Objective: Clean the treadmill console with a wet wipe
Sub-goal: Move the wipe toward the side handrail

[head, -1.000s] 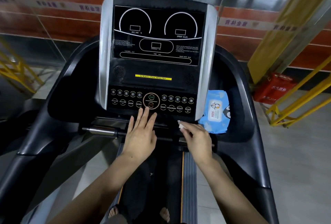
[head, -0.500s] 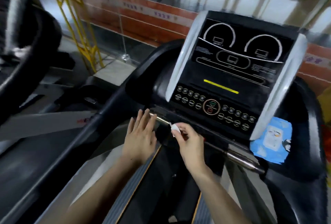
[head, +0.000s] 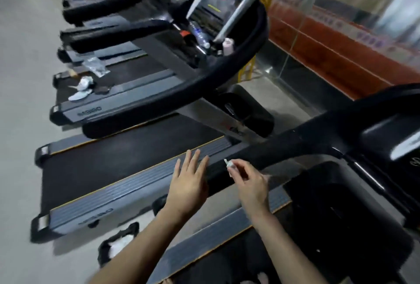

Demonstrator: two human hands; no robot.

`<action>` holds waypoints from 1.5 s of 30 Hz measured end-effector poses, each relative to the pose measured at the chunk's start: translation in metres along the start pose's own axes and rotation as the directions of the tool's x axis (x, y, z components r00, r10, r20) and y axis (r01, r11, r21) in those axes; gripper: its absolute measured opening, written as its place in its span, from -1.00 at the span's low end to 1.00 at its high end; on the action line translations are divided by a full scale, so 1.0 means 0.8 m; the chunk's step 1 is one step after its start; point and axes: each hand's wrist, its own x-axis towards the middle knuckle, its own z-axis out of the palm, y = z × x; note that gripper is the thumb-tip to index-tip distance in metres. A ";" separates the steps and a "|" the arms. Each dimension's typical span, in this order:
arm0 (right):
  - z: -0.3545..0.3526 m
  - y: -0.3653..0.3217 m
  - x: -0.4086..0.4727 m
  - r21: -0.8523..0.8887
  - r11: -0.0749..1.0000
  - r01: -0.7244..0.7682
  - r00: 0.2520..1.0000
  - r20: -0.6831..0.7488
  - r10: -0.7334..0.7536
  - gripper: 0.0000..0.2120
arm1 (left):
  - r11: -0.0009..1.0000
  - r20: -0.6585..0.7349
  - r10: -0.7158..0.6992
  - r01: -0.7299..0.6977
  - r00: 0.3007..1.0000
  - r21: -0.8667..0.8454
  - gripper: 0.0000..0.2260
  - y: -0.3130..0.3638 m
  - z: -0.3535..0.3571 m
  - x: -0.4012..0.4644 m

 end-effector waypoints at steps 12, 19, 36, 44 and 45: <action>0.219 -0.121 -0.029 0.240 0.965 0.100 0.879 0.434 -0.199 -0.90 | 0.866 -0.044 -0.498 0.499 0.866 0.040 -0.41 -0.193 -0.033 -0.143; 0.308 -0.167 -0.084 0.266 0.960 0.083 0.760 0.606 -0.233 -0.89 | 0.758 -0.082 -0.639 0.645 0.765 0.098 -0.38 -0.250 -0.059 -0.241; 0.528 -0.194 -0.313 0.018 0.996 0.084 0.704 0.706 -0.072 -0.83 | 0.801 0.190 -0.598 0.576 0.779 0.163 -0.41 -0.509 -0.033 -0.450; 0.662 -0.070 -0.368 -0.104 0.991 0.082 0.623 0.782 0.031 -0.88 | 0.813 0.258 -0.577 0.575 0.775 0.090 -0.38 -0.605 0.140 -0.492; 0.685 -0.045 -0.373 -0.097 0.990 0.100 0.614 0.789 0.015 -0.87 | 0.815 0.251 -0.575 0.573 0.778 0.090 -0.41 -0.619 0.175 -0.497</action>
